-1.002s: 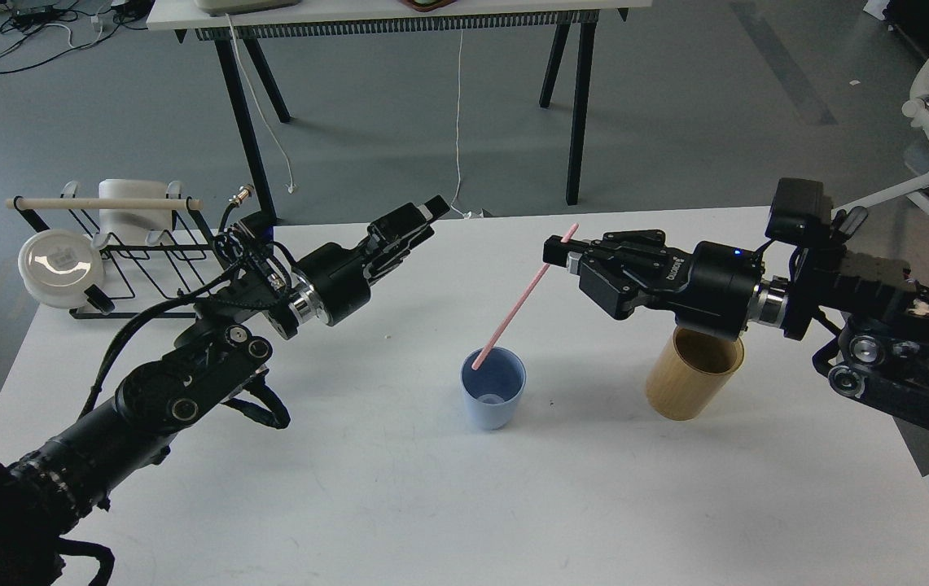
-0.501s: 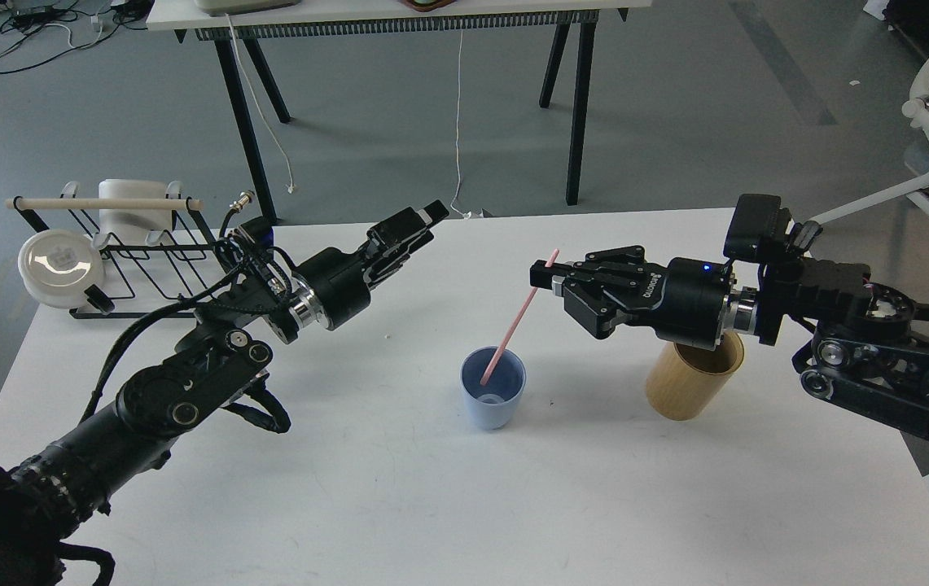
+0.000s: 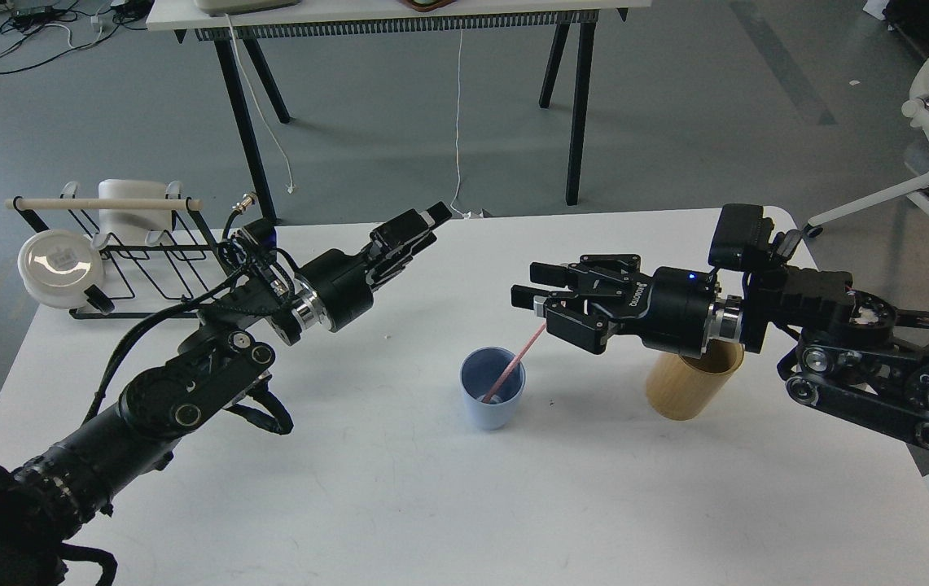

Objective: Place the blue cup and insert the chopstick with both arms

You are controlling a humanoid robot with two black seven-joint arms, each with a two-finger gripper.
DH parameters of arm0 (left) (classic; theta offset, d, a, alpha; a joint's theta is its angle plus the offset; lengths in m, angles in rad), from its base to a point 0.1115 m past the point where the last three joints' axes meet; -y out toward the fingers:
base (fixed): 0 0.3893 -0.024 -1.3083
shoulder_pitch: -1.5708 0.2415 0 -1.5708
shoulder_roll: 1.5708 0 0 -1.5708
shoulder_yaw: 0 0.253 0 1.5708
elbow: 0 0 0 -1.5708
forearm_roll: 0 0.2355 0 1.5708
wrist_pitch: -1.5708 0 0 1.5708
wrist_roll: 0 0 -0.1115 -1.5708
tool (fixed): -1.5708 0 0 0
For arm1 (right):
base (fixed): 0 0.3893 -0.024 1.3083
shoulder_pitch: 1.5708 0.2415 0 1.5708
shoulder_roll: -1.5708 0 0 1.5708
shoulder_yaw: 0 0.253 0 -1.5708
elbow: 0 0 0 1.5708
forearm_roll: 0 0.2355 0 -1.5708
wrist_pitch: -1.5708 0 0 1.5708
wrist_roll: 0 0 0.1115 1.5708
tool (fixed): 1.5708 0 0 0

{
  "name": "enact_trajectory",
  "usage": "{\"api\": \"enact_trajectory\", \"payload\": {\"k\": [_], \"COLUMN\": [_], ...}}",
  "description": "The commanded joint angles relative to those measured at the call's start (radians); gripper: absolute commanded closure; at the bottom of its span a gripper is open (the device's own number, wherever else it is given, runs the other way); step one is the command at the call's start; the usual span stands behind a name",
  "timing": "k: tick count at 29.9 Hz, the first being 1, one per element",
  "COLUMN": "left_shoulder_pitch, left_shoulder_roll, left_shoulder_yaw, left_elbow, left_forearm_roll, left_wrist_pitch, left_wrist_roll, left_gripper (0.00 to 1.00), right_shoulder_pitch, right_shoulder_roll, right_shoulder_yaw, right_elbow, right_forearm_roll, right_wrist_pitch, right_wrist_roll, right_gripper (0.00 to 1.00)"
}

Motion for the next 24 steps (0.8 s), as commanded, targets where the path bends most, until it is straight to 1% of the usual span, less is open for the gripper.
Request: {"api": "enact_trajectory", "payload": {"k": [1, 4, 6, 10, 14, 17, 22, 24], "left_shoulder_pitch": [-0.001, -0.001, -0.003, -0.006, -0.021, -0.023, -0.015, -0.011], "left_shoulder_roll": [0.001, 0.003, 0.006, 0.003, 0.003, 0.007, 0.021, 0.023], "left_shoulder_yaw": [-0.001, -0.010, -0.015, -0.061, -0.070, -0.074, -0.166, -0.185], "left_elbow": [0.000, -0.003, -0.006, -0.013, -0.026, -0.031, -0.089, -0.103], "left_forearm_roll": [0.001, 0.001, -0.001, -0.073, -0.136, -0.147, -0.173, -0.173], "left_wrist_pitch": [0.001, 0.000, 0.000, -0.002, -0.002, -0.002, -0.013, -0.014], "left_wrist_roll": [0.000, 0.000, 0.000, 0.000, 0.000, 0.000, 0.000, 0.000], "left_gripper": [0.34, 0.34, 0.34, 0.33, 0.33, 0.33, 0.33, 0.33], "right_shoulder_pitch": [0.002, 0.006, -0.001, -0.030, -0.090, -0.127, -0.170, -0.175], "right_shoulder_roll": [-0.007, -0.019, -0.053, -0.085, -0.088, -0.097, -0.085, -0.085], "right_shoulder_yaw": [0.016, 0.060, 0.103, 0.203, 0.298, 0.345, 0.408, 0.410], "right_elbow": [0.009, 0.015, 0.017, 0.018, 0.015, 0.013, 0.010, 0.009], "right_forearm_roll": [0.012, 0.068, 0.137, 0.338, 0.629, 0.807, 1.200, 1.321], "right_wrist_pitch": [-0.005, -0.012, -0.012, -0.015, -0.015, -0.014, -0.014, -0.002], "right_wrist_roll": [0.000, 0.000, 0.000, 0.000, 0.000, 0.000, 0.000, 0.000], "right_gripper": [0.02, 0.02, 0.02, 0.02, 0.02, 0.02, 0.02, 0.01]}}
